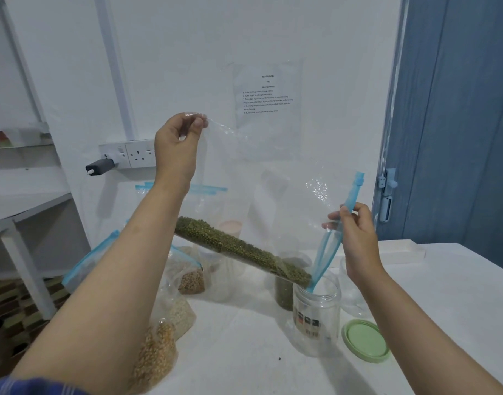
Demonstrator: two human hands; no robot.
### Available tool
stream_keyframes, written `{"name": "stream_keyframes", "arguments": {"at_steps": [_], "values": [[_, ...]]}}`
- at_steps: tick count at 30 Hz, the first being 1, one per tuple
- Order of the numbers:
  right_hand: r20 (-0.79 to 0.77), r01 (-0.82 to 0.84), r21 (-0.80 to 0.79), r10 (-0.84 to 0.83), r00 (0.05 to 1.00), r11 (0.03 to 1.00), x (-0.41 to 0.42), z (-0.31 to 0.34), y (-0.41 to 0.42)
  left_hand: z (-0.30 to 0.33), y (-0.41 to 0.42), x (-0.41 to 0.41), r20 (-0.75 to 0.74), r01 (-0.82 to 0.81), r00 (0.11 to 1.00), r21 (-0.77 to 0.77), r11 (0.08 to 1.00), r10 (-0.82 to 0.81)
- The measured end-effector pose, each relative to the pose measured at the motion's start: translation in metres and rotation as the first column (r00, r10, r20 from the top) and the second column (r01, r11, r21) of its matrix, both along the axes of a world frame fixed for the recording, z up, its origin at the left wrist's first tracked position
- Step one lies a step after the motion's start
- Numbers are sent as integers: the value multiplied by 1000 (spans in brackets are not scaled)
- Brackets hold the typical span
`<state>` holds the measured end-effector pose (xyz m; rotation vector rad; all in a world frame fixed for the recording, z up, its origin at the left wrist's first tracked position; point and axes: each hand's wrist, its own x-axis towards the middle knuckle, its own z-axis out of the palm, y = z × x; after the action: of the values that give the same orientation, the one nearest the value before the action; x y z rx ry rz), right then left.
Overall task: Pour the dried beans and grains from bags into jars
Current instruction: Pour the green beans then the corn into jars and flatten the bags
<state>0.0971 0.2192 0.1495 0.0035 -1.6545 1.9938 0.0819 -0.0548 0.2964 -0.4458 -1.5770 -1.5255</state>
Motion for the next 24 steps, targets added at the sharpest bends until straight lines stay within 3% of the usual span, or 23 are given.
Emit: {"name": "stream_keyframes", "arguments": {"at_steps": [24], "values": [[-7, 5, -20, -5, 1000, 1000, -3, -1, 3, 7, 11, 0, -19, -11, 1000, -49, 999, 10]]}}
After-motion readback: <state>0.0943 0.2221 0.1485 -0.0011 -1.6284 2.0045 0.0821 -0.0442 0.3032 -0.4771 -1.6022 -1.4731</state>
